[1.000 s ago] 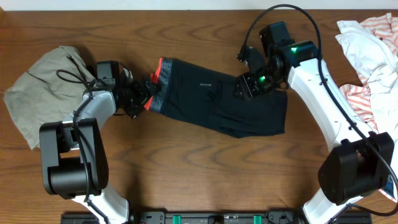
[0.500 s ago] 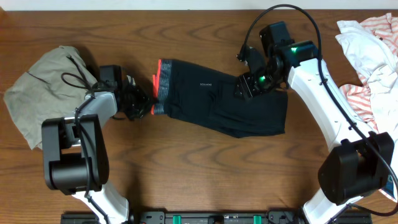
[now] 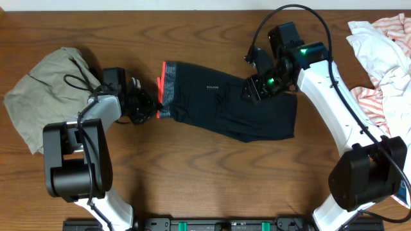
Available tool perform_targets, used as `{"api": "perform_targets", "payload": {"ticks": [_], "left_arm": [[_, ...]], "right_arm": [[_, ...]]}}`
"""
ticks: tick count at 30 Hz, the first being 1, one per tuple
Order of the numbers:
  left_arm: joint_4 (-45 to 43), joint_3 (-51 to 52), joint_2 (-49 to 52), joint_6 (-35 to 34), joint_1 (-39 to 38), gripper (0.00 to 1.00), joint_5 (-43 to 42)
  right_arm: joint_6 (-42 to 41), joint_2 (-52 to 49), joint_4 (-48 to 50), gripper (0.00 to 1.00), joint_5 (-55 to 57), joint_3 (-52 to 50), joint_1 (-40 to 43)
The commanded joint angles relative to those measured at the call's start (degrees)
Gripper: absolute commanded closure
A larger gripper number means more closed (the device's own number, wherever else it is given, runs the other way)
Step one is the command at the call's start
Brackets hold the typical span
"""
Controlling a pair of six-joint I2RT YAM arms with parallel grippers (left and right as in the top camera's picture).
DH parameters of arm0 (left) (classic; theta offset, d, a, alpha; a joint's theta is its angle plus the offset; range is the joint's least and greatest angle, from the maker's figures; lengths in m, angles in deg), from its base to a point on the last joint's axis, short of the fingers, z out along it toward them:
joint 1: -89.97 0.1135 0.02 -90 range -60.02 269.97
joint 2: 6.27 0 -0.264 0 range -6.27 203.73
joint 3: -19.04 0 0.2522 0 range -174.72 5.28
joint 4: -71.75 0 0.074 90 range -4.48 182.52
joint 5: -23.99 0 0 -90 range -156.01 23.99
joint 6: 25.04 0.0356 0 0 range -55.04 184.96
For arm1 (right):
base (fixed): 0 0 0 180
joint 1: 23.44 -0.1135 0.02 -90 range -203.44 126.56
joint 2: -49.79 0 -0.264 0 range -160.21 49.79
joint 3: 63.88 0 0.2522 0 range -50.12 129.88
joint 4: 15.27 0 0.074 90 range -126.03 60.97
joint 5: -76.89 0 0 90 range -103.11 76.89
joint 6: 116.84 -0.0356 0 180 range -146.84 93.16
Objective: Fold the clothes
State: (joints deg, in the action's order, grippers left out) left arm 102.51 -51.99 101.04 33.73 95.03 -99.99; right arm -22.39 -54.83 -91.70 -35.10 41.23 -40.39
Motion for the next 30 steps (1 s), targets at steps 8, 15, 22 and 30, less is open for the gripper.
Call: {"api": "perform_targets", "payload": {"ticks": [8, 15, 22, 30], "left_arm": [[1.5, 1.7, -9.0, 4.4, -0.3, 0.94, -0.5], [3.7, 1.7, -18.4, 6.1, -0.3, 0.94, 0.6], [4.9, 1.7, -20.5, 6.1, -0.3, 0.94, 0.6], [5.2, 1.7, -20.5, 6.2, 0.0, 0.94, 0.6]], "right_arm": [[0.3, 0.0, 0.4, 0.44, 0.2, 0.3, 0.1], [0.3, 0.0, 0.7, 0.44, 0.1, 0.3, 0.1], [-0.6, 0.0, 0.7, 0.44, 0.1, 0.3, 0.1], [-0.8, 0.0, 0.3, 0.44, -0.1, 0.3, 0.1]]}}
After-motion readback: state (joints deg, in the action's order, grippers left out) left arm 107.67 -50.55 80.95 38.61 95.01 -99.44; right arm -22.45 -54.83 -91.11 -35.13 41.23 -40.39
